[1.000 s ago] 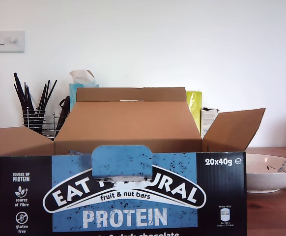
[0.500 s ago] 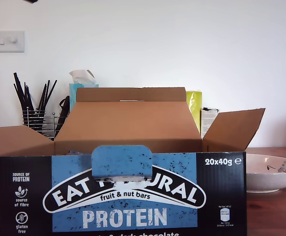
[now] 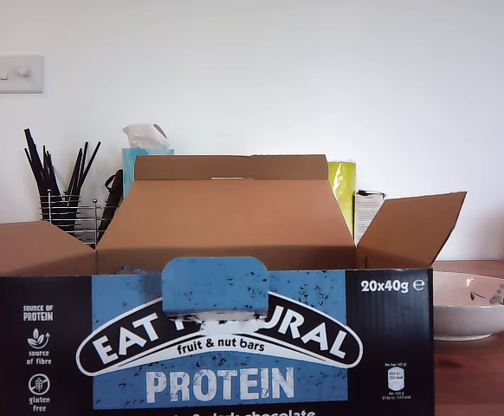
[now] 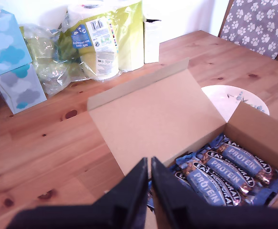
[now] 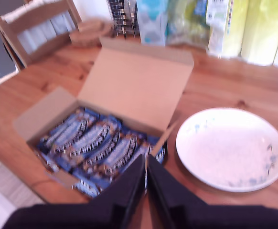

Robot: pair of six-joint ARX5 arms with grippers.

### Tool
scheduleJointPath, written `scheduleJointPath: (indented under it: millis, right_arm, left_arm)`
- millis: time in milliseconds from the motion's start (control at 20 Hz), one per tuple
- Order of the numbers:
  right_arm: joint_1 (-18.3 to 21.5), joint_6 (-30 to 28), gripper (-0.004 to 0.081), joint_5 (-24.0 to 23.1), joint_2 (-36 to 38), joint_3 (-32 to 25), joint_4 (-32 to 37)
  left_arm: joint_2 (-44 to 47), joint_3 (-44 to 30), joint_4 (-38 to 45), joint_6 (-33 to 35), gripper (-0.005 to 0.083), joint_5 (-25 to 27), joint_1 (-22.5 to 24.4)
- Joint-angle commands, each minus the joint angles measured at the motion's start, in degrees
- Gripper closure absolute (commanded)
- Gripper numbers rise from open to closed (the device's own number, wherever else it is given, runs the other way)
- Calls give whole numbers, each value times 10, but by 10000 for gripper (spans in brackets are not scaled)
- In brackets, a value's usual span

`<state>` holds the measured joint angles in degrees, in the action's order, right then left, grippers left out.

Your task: Spread the side flaps of the carton box of snackbars

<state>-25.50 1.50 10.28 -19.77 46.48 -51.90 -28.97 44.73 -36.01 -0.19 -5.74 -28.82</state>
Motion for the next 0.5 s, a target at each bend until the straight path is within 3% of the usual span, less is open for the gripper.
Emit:
scheduleJointPath:
  millis: [0, 450]
  right_arm:
    - [0, 2, 783, 0, -6, -7, -9]
    - [0, 2, 783, 0, -14, -7, -22]
  left_arm:
    - [10, -10, 0, -5, 797, -3, -1]
    - [5, -10, -22, -4, 797, -2, -1]
